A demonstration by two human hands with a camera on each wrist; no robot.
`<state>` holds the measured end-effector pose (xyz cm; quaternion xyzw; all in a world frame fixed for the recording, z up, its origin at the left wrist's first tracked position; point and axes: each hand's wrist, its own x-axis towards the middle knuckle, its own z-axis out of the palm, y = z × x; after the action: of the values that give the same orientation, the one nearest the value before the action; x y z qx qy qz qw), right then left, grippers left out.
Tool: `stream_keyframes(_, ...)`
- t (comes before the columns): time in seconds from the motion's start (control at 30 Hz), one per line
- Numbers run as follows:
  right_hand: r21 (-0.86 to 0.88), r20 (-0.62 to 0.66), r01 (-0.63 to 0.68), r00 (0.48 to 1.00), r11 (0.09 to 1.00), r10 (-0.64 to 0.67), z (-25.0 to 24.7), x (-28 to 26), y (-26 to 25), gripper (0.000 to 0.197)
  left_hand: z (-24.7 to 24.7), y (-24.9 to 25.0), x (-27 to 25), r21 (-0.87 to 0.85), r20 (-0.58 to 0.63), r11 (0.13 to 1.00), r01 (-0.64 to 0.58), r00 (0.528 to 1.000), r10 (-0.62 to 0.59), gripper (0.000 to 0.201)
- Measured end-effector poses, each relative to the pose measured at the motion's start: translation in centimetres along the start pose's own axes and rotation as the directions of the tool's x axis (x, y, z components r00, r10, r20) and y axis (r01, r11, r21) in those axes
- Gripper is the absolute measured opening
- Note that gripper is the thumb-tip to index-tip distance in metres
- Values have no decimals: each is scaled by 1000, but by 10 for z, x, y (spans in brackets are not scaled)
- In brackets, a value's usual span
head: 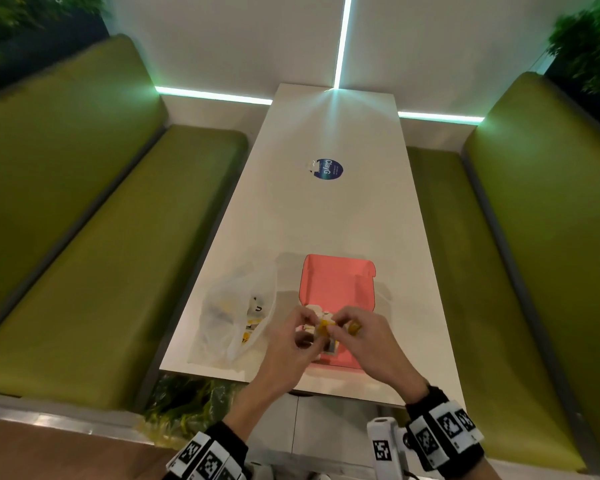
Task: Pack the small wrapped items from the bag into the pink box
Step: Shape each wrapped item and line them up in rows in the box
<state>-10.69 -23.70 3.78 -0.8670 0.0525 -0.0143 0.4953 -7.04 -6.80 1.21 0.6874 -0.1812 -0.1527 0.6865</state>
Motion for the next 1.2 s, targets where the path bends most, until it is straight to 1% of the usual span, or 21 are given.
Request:
stream_keyframes(0.1, -39, 43, 14, 999, 999, -12, -2, -1, 2, 7, -2, -1, -3, 50, 103, 993, 107, 988, -111, 35)
stream_keyframes(0.13, -59, 69, 18, 997, 998, -14, -3, -2, 2, 6, -3, -2, -2, 76, 136, 991, 112, 983, -122, 34)
stream_keyframes(0.2, -91, 109, 23, 994, 996, -13, -6, -2, 0, 6, -4, -5, 0, 159, 172, 984, 81, 979, -108, 19)
stream_keyframes(0.23, -105, 115, 24, 993, 994, -12, -8, -1, -2, 6, -3, -6, 0, 193, 171, 979, 67, 980, -100, 12)
stream_keyframes(0.33, -157, 99, 30, 995, 987, -15, -15, 2, -6, 6, -1, -7, 1, 209, 135, 976, 53, 987, -83, 8)
stream_keyframes(0.4, -169, 59, 33, 998, 985, -24, -17, 2, -9, 4, 2, -6, 1, 204, 127, 978, 34, 990, -61, 7)
stream_keyframes(0.43, -163, 28, 26, 999, 986, -22, -17, 1, -9, 3, 3, -6, 2, 203, 118, 979, 31, 991, -56, 7)
stream_keyframes(0.57, -123, -87, -64, 995, 990, 53, -12, -10, -5, 15, 1, -10, 7, 209, 67, 977, 26, 997, -41, 9)
stream_keyframes(0.67, -107, -145, -118, 984, 987, 102, -1, -17, 0, 12, 0, -16, 8, 227, 44, 973, 36, 998, -47, 8)
stream_keyframes(0.77, -67, -177, -132, 977, 989, 118, 10, -20, 3, 3, 2, -19, 8, 218, 41, 975, 30, 998, -40, 8)
stream_keyframes(0.8, -54, -181, -133, 976, 990, 121, 13, -20, 3, 3, 3, -20, 8, 216, 43, 976, 21, 999, -32, 7)
stream_keyframes(0.87, -31, -184, -153, 972, 988, 144, 18, -20, 7, 10, 5, -20, 8, 224, 48, 975, -1, 999, -10, 6)
stream_keyframes(0.93, -15, -189, -176, 967, 984, 170, 21, -19, 11, 13, 6, -18, 7, 226, 61, 974, -20, 998, 7, 11)
stream_keyframes(1.0, -22, -199, -208, 959, 978, 200, 21, -17, 17, 13, 5, -19, 5, 262, 56, 965, -24, 998, 9, 21)
stream_keyframes(1.03, -19, -204, -236, 952, 972, 227, 20, -16, 21, 13, 3, -21, 4, 306, 32, 952, -19, 999, 10, 24)
stream_keyframes(1.1, -24, -219, -309, 930, 951, 297, 15, -12, 32, 14, -2, -32, 2, 425, -62, 905, 24, 998, 2, 24)
stream_keyframes(1.17, -51, -237, -395, 897, 917, 373, 10, -7, 44, 17, -8, -46, 2, 518, -139, 846, 127, 988, -63, 36)
stream_keyframes(1.2, -72, -240, -439, 879, 895, 412, 7, -4, 47, 16, -10, -52, 3, 544, -156, 820, 175, 982, -107, 43)
